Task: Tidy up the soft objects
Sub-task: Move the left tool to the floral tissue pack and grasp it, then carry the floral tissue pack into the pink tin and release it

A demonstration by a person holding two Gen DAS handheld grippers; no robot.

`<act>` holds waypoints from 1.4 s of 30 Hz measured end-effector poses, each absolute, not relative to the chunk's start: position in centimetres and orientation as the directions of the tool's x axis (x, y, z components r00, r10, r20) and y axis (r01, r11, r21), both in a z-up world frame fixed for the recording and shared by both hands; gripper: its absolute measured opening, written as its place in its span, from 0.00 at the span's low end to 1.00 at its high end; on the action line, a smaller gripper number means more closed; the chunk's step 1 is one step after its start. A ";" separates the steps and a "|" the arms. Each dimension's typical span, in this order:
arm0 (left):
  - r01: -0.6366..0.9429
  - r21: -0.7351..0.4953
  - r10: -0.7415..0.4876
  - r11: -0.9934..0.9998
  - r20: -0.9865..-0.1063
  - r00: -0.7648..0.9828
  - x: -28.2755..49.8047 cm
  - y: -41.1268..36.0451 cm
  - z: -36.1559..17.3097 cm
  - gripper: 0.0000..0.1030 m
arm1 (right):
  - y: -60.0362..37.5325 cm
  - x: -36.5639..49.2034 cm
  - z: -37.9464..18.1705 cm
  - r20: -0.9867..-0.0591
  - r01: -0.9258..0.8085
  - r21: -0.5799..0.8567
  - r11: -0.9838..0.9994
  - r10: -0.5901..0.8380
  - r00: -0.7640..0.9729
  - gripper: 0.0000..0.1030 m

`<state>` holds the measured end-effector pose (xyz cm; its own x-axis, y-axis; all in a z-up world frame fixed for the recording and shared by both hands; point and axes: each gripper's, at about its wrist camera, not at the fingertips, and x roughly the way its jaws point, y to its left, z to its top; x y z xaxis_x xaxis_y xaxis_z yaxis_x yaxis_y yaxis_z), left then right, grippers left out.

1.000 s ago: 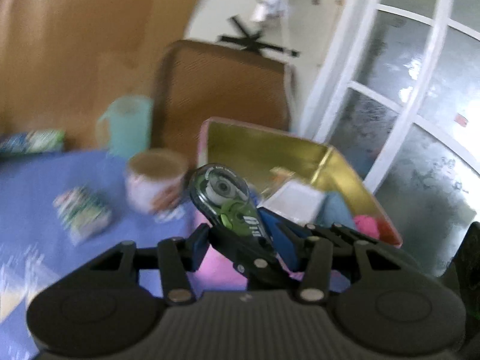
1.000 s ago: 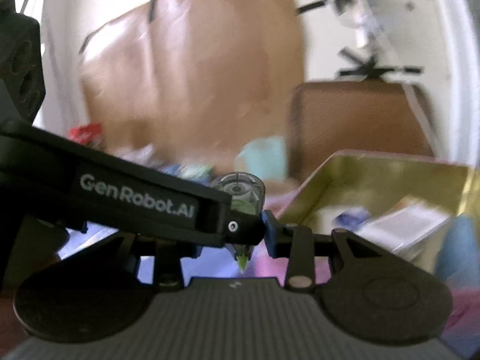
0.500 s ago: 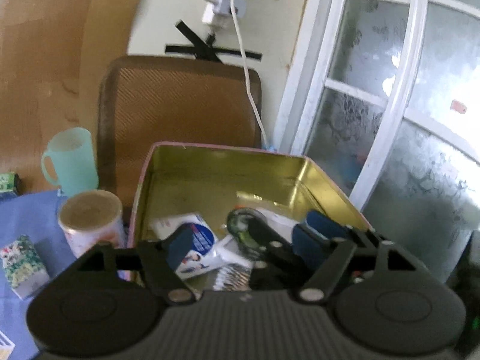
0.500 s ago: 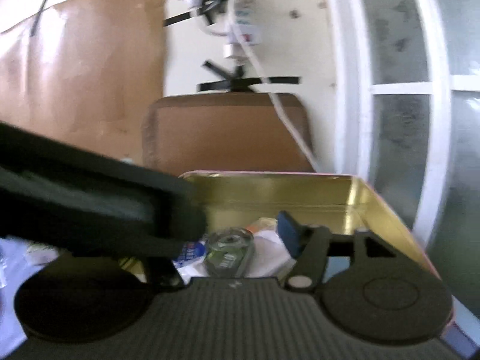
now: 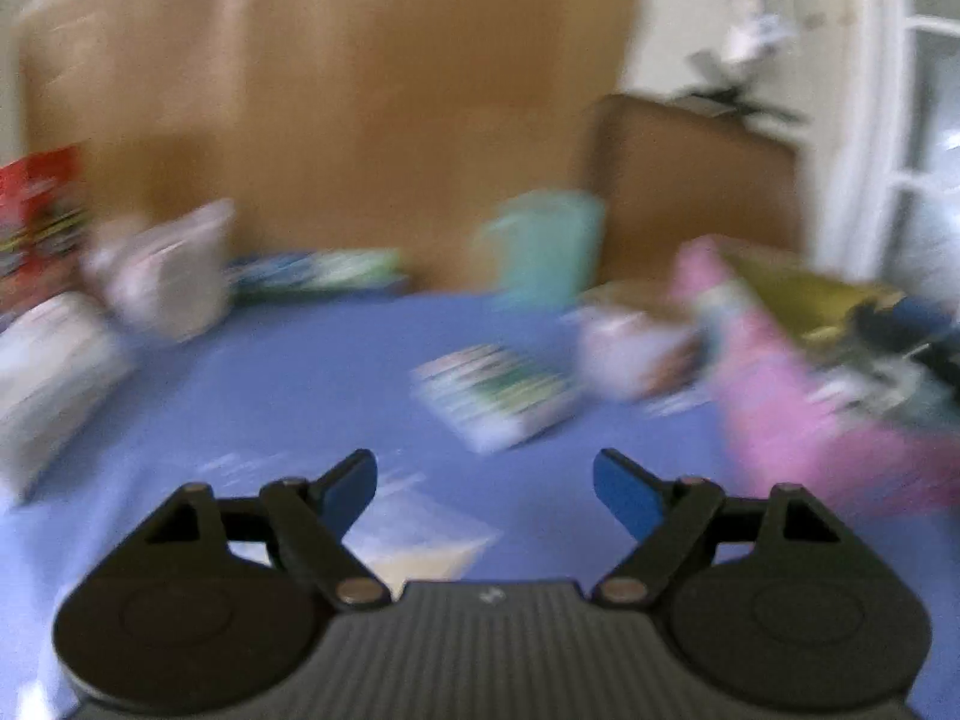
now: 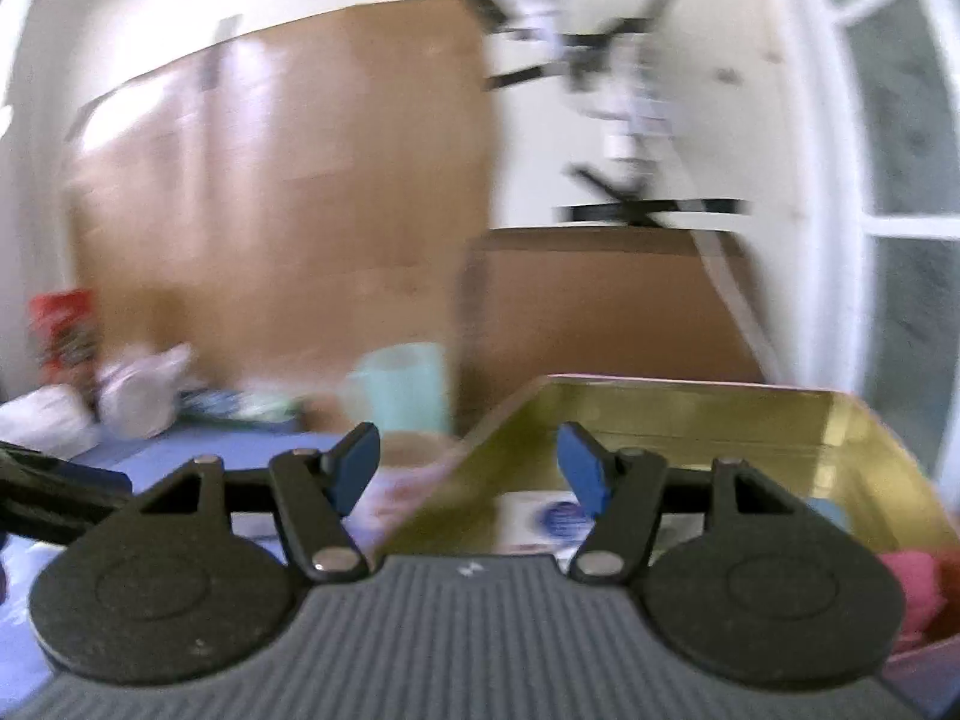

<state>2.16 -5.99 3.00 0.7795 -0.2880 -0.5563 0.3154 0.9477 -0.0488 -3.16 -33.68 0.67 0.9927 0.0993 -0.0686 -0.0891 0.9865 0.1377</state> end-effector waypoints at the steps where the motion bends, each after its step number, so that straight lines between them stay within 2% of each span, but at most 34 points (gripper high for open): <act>1: 0.271 -0.028 -0.239 0.962 -0.564 0.790 2.3 -4.2 2.4 0.80 | -32.8 -2.8 0.8 -0.081 -0.130 0.135 0.982 0.142 0.987 0.65; 6: 0.084 0.084 -0.021 0.993 -0.574 0.818 2.8 2.7 0.1 0.78 | -27.5 0.4 1.3 -0.180 -0.313 0.131 0.941 0.333 0.926 0.67; 7: 0.064 0.027 -0.035 0.998 -0.601 0.798 3.2 3.8 0.0 0.77 | -26.4 1.3 1.3 -0.202 -0.336 0.126 0.933 0.356 0.913 0.67; 8: 0.064 -0.074 -0.095 0.995 -0.585 0.805 3.2 5.2 0.2 0.78 | -25.3 2.3 1.2 -0.223 -0.350 0.115 0.930 0.368 0.903 0.67; 10: 0.046 -0.120 -0.106 0.992 -0.555 0.825 3.2 5.7 0.6 0.79 | -23.1 4.5 0.9 -0.269 -0.360 0.080 0.930 0.367 0.890 0.68; 17: 0.080 -0.141 -0.143 0.987 -0.527 0.838 3.0 5.7 1.0 0.79 | -19.6 10.5 -0.7 -0.376 -0.246 -0.061 0.967 0.206 0.904 0.69; 20: 0.088 -0.137 -0.146 0.987 -0.515 0.845 2.5 5.4 0.8 0.79 | -20.0 11.9 -1.1 -0.411 -0.221 -0.049 0.974 0.182 0.893 0.75; 23: 0.090 -0.139 -0.149 0.986 -0.510 0.847 2.6 5.4 0.8 0.79 | -20.4 12.5 -1.3 -0.448 -0.239 -0.006 0.971 0.212 0.869 0.75; 26: 0.090 -0.138 -0.149 0.986 -0.508 0.848 2.6 5.5 0.8 0.79 | -21.0 12.2 -1.4 -0.450 -0.285 0.065 0.956 0.283 0.847 0.55; 28: 0.092 -0.138 -0.150 0.986 -0.507 0.849 2.5 5.5 0.8 0.79 | -20.7 10.8 -1.5 -0.446 -0.291 0.072 0.954 0.292 0.846 0.55; 31: 0.107 -0.143 -0.166 0.984 -0.513 0.842 2.7 5.6 0.8 0.79 | -19.7 7.4 -1.8 -0.444 -0.389 0.087 0.917 0.386 0.809 0.55; 37: 0.153 -0.128 -0.198 0.980 -0.539 0.819 2.8 4.9 0.6 0.80 | -17.7 -1.4 -2.9 -0.422 -0.567 0.002 0.823 0.515 0.746 0.55; 42: 0.170 -0.116 -0.206 0.979 -0.572 0.794 2.9 4.7 0.5 0.80 | -18.3 -4.9 -3.5 -0.404 -0.567 0.002 0.823 0.520 0.753 0.57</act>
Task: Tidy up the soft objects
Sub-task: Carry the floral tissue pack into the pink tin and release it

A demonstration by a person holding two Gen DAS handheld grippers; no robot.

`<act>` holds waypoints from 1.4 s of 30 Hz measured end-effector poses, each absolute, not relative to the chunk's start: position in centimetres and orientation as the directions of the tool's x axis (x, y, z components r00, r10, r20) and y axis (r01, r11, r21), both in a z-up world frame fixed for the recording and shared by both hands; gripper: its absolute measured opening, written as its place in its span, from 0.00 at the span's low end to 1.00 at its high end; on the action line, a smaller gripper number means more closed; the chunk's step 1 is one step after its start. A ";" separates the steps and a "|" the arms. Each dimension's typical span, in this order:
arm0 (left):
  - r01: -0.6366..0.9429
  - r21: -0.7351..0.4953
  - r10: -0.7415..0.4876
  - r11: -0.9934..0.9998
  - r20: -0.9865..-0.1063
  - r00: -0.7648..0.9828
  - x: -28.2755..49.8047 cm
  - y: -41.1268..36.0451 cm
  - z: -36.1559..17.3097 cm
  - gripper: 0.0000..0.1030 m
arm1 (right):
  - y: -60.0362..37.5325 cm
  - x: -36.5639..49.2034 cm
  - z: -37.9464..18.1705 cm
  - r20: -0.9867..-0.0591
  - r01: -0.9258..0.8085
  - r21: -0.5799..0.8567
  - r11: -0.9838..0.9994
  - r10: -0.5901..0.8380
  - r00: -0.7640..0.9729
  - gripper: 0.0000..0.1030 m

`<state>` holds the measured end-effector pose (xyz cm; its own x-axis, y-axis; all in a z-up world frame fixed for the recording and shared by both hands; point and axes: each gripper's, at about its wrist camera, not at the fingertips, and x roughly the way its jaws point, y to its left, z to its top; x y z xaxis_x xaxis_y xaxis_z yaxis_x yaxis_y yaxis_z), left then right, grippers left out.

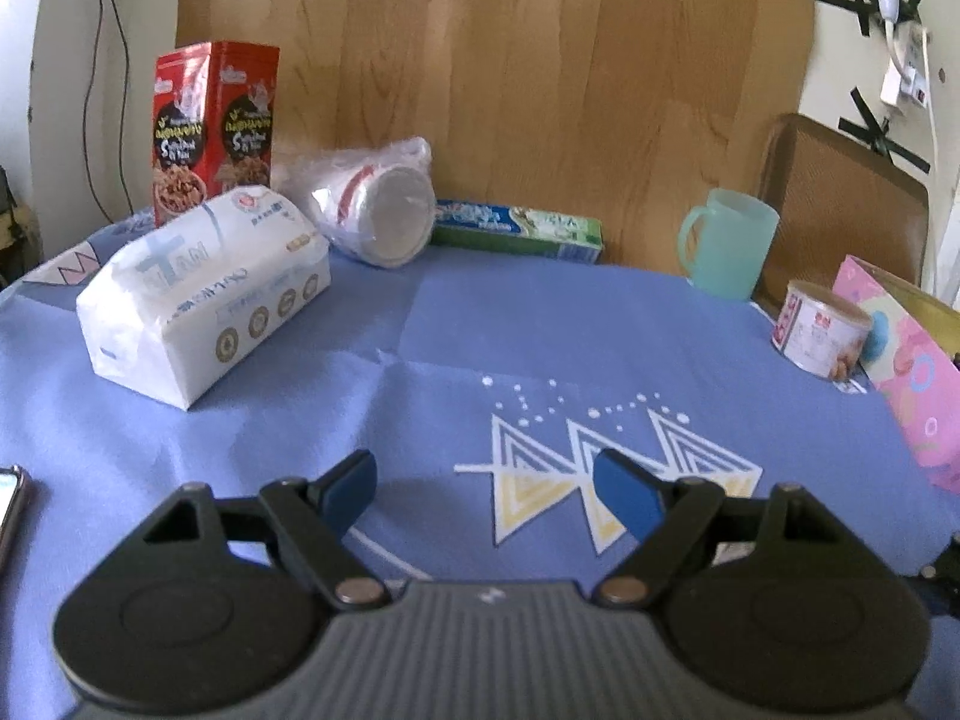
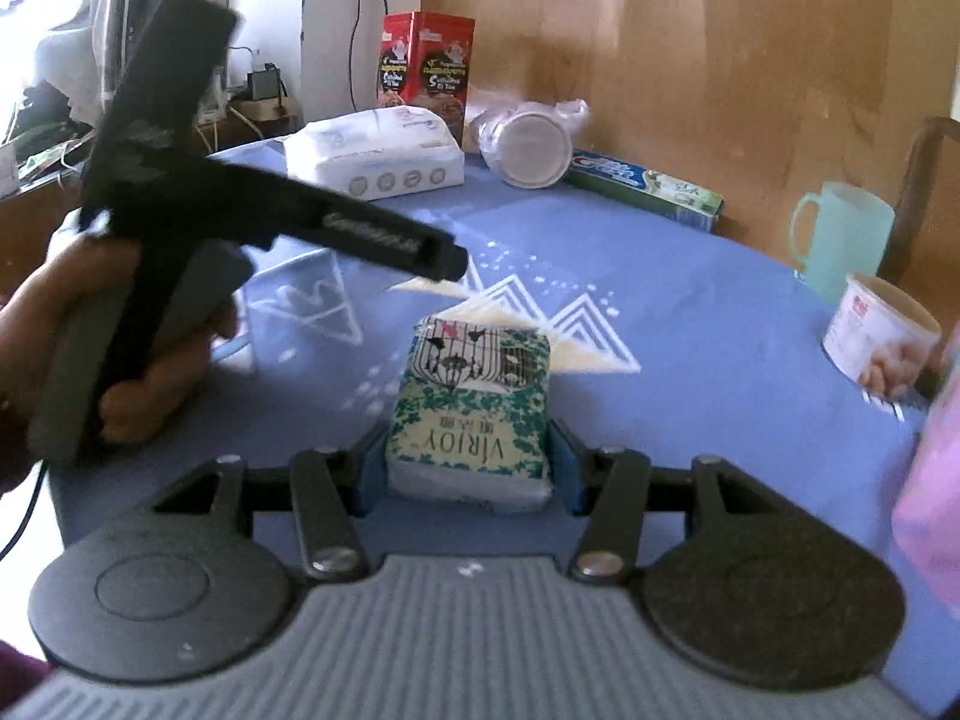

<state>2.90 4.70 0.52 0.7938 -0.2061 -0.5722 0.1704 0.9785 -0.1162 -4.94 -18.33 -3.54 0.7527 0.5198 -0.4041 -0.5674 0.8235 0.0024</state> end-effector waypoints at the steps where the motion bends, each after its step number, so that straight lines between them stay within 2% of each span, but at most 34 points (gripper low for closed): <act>1: 0.172 -0.126 -0.214 0.977 -0.575 0.790 2.8 4.8 0.6 0.80 | -18.5 -5.1 -3.7 -0.403 -0.552 0.014 0.834 0.509 0.760 0.60; 2: 0.174 -0.147 -0.228 0.974 -0.578 0.784 2.5 5.1 0.7 0.80 | -18.9 -5.1 -3.8 -0.407 -0.529 0.034 0.848 0.495 0.767 0.70; 3: 0.177 -0.177 -0.248 0.968 -0.583 0.774 2.2 5.4 0.8 0.80 | -19.3 -5.2 -3.9 -0.408 -0.516 0.055 0.855 0.491 0.770 0.73; 8: 0.221 -0.364 -0.403 0.905 -0.566 0.719 -1.0 6.3 1.3 0.79 | -20.1 -5.7 -4.3 -0.392 -0.514 0.079 0.854 0.500 0.772 0.73; 11: 0.276 -0.398 -0.469 0.875 -0.554 0.688 -2.9 5.6 2.0 0.79 | -19.9 -5.8 -4.4 -0.391 -0.514 0.072 0.855 0.498 0.774 0.73; 14: 0.302 -0.419 -0.508 0.857 -0.579 0.638 -3.5 4.2 2.0 0.78 | -19.9 -5.6 -4.4 -0.387 -0.512 0.084 0.855 0.501 0.774 0.73; 17: 0.320 -0.445 -0.544 0.837 -0.611 0.574 -2.9 2.4 1.0 0.60 | -19.9 -5.2 -4.3 -0.387 -0.513 0.091 0.854 0.505 0.772 0.72; 18: 0.325 -0.427 -0.534 0.844 -0.608 0.588 -3.0 1.9 0.9 0.56 | -19.8 -5.3 -4.3 -0.384 -0.518 0.088 0.851 0.509 0.771 0.55; 19: 0.334 -0.412 -0.529 0.848 -0.615 0.584 -2.8 1.3 1.0 0.43 | -19.7 -5.4 -4.3 -0.376 -0.522 0.079 0.849 0.511 0.773 0.54; 22: 0.350 -0.396 -0.528 0.849 -0.623 0.577 -2.2 -0.4 1.6 0.44 | -20.0 -6.1 -4.3 -0.351 -0.498 0.056 0.865 0.484 0.802 0.51; 28: 0.490 -0.329 -0.585 0.807 -0.562 0.585 -1.4 -5.4 5.6 0.44 | -23.8 -7.4 -3.0 -0.206 -0.372 0.046 0.927 0.373 0.905 0.49; 32: 0.601 -0.291 -0.649 0.744 -0.527 0.549 0.0 -11.0 8.0 0.44 | -28.5 -7.6 -2.0 -0.131 -0.243 0.072 0.967 0.251 0.959 0.49; 36: 0.694 -0.243 -0.695 0.678 -0.518 0.498 1.4 -18.2 9.6 0.45 | -33.2 -6.5 -1.2 -0.108 -0.097 0.099 0.990 0.107 0.988 0.50; 38: 0.718 -0.196 -0.692 0.668 -0.518 0.503 2.2 -21.5 9.9 0.58 | -35.2 -4.9 -0.9 -0.098 -0.015 0.101 0.995 0.025 0.995 0.51; 39: 0.717 -0.156 -0.675 0.679 -0.517 0.527 2.8 -23.3 9.9 0.69 | -35.7 -3.6 -0.9 -0.092 0.043 0.090 0.995 -0.035 0.995 0.55; 40: 0.708 -0.116 -0.652 0.697 -0.515 0.557 3.3 -24.5 9.7 0.72 | -36.0 -2.2 -1.1 -0.092 0.109 0.069 0.992 -0.102 0.990 0.55; 42: 0.663 -0.035 -0.575 0.748 -0.532 0.621 4.2 -26.6 8.9 0.74 | -36.9 0.2 -1.9 -0.161 0.214 0.022 0.977 -0.207 0.965 0.61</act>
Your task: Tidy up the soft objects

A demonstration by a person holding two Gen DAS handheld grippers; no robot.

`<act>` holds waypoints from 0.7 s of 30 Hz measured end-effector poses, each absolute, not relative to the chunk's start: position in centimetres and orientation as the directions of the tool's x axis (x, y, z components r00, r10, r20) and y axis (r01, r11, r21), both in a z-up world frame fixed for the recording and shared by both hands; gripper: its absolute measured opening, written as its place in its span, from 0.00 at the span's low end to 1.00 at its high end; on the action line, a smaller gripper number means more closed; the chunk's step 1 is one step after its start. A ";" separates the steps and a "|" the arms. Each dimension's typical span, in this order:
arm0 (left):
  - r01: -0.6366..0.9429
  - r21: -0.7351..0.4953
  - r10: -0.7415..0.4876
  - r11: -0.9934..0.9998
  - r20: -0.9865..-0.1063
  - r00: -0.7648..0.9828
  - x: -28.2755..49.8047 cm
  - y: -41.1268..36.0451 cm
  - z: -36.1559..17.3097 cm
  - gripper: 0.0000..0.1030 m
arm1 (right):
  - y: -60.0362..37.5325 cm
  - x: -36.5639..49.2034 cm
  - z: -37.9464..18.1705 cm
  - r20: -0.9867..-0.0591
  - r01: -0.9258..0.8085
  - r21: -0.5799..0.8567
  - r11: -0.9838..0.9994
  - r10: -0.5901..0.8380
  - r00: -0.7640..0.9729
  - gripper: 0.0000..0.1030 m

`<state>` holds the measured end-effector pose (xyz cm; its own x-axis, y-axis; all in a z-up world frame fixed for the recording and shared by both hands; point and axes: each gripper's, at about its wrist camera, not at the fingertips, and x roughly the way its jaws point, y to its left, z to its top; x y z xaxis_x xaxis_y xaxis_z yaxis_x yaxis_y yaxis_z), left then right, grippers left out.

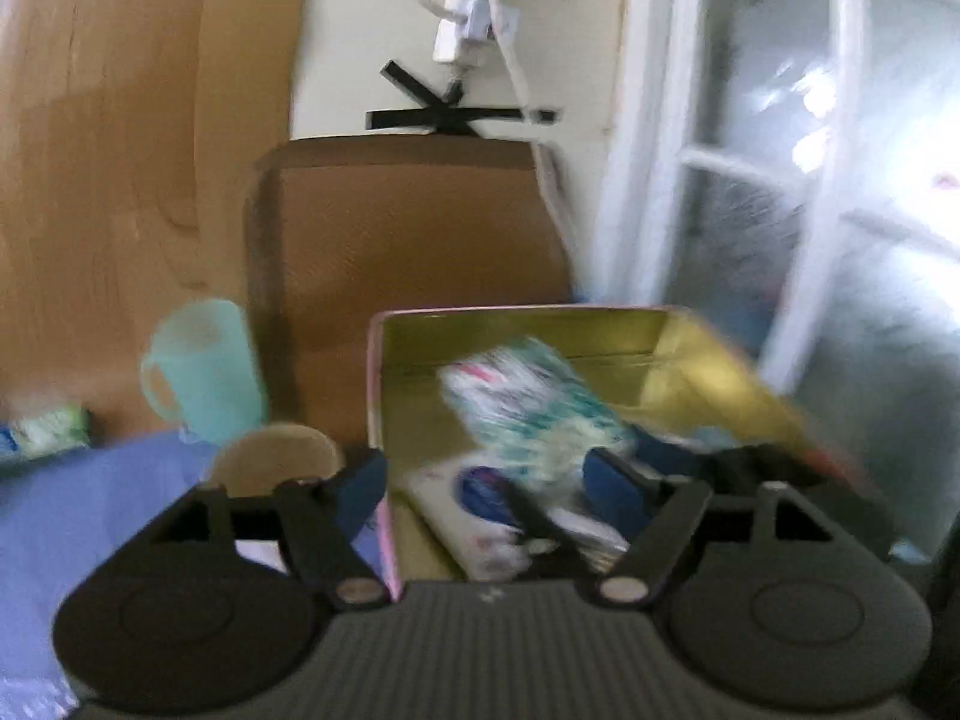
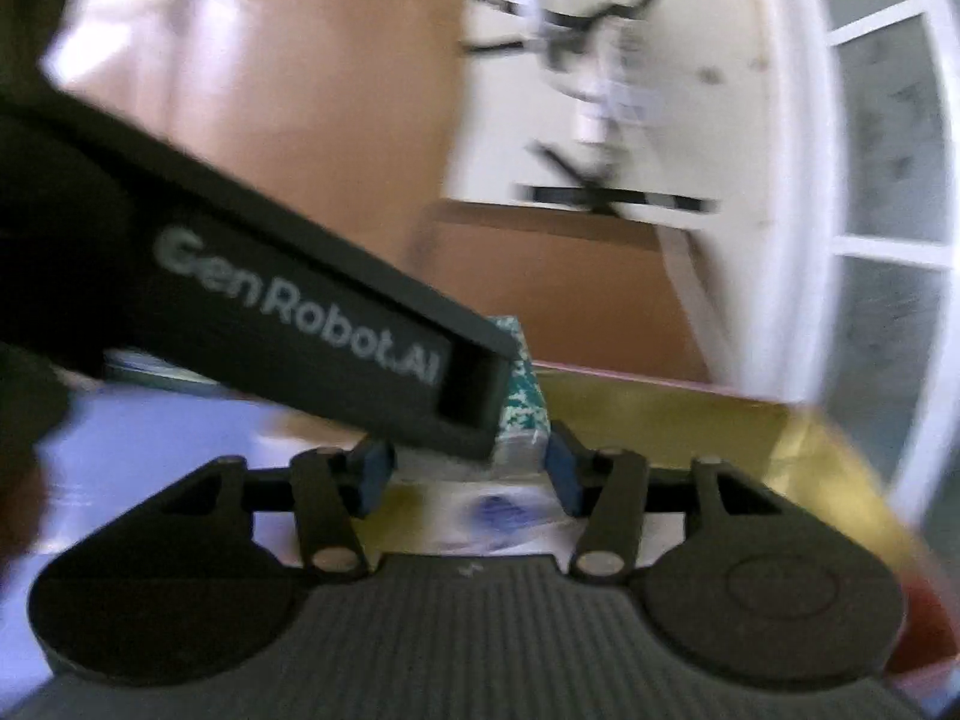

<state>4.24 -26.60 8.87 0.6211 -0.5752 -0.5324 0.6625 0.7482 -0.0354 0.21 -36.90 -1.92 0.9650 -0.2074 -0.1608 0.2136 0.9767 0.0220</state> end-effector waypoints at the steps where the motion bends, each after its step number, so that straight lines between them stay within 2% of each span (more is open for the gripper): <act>1: 0.644 -0.031 -0.552 0.764 -0.547 0.629 4.6 -26.9 8.5 0.74 | -37.8 0.6 -2.2 -0.194 0.225 0.058 0.973 -0.210 0.958 0.61; 4: 0.630 -0.097 -0.563 0.771 -0.566 0.602 5.0 -25.7 7.4 0.77 | -39.3 -1.5 -3.0 -0.165 0.190 0.182 0.965 -0.161 0.973 0.62; 10: 0.573 -0.081 -0.510 0.816 -0.567 0.646 3.1 -22.1 6.2 0.78 | -39.1 -4.5 -4.0 -0.143 0.173 0.243 0.954 -0.141 0.980 0.62; 21: 0.418 -0.153 -0.426 0.895 -0.567 0.705 1.5 -11.5 3.9 0.81 | -34.4 -6.8 -3.3 -0.120 0.092 0.186 0.978 -0.071 0.990 0.61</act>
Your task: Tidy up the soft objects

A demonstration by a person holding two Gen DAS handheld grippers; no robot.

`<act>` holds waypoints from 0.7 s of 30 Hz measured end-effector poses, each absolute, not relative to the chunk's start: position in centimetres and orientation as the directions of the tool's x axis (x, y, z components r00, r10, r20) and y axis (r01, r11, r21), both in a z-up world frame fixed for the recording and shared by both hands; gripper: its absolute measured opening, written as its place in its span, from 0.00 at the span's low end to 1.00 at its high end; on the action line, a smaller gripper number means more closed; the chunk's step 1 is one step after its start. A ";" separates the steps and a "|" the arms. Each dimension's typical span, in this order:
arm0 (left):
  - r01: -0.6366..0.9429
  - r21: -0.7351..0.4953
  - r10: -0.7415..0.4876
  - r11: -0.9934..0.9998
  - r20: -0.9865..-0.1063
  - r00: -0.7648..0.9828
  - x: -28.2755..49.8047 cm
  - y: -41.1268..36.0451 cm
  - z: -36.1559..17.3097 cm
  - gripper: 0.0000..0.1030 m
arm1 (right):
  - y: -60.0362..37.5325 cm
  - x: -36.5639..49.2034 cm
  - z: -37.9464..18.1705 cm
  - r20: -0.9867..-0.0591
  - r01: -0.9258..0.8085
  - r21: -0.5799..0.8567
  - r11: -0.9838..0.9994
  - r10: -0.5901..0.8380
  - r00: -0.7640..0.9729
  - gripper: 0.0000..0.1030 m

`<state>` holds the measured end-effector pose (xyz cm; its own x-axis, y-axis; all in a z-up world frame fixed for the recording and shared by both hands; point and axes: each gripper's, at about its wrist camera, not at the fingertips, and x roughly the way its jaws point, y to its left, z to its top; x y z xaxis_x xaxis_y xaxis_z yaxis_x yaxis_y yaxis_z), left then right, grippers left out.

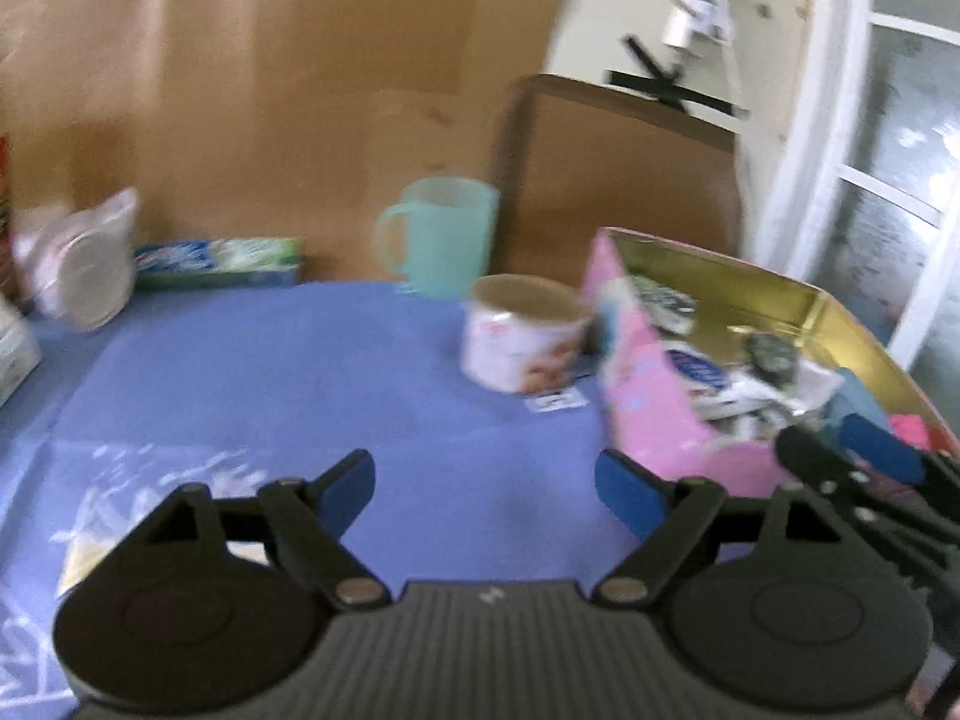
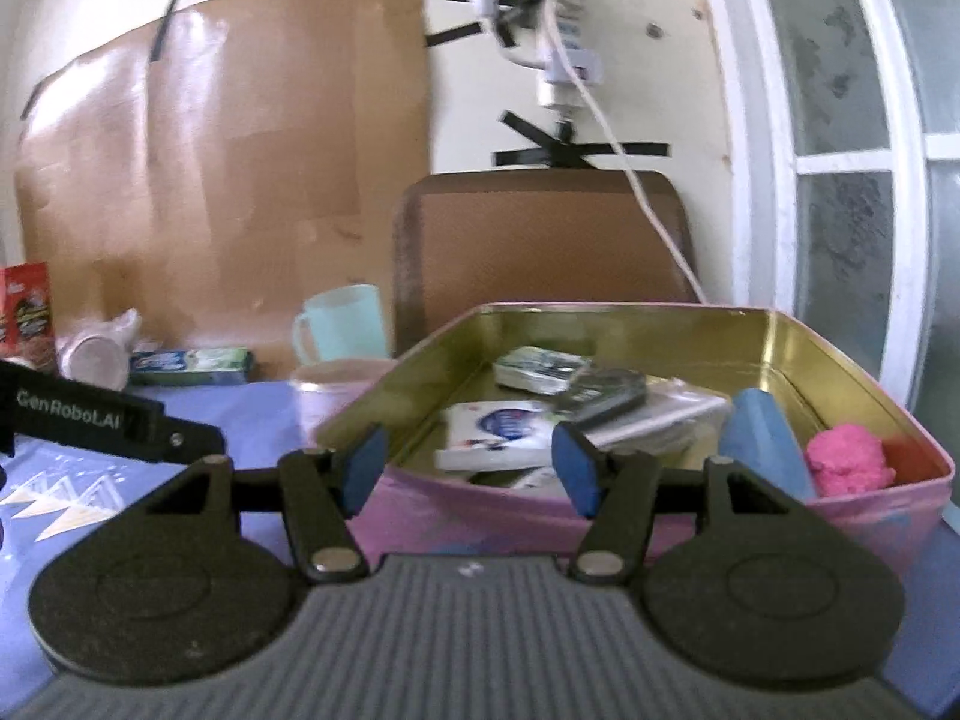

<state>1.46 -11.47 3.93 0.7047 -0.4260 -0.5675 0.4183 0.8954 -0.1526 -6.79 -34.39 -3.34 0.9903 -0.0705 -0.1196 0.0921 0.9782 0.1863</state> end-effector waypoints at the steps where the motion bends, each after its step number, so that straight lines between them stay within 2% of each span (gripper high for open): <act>1: 0.400 -0.157 -0.413 0.903 -0.576 0.706 1.6 -10.7 3.6 0.81 | -33.9 -6.8 -3.3 -0.127 0.074 0.185 0.980 -0.050 0.991 0.61; 8: 0.298 -0.120 -0.307 0.947 -0.608 0.732 1.3 -7.0 1.9 0.81 | -30.8 -7.2 -2.8 -0.143 -0.007 0.159 0.987 0.030 0.989 0.61; 16: 0.281 -0.098 -0.280 0.955 -0.622 0.731 0.2 -6.8 1.7 0.83 | -29.9 -7.5 -2.0 -0.184 -0.043 0.183 0.982 0.078 0.980 0.62; 17: 0.286 -0.091 -0.279 0.954 -0.617 0.736 -0.1 -7.1 2.0 0.84 | -30.1 -7.7 -1.8 -0.183 -0.037 0.191 0.981 0.073 0.980 0.63; 19: 0.302 -0.085 -0.290 0.949 -0.605 0.742 -0.8 -7.7 2.7 0.95 | -30.7 -8.4 -1.4 -0.174 -0.019 0.208 0.978 0.056 0.983 0.66; 21: 0.318 -0.077 -0.301 0.945 -0.586 0.752 -1.7 -8.4 3.3 0.99 | -31.3 -9.2 -1.3 -0.164 0.005 0.224 0.975 0.033 0.986 0.71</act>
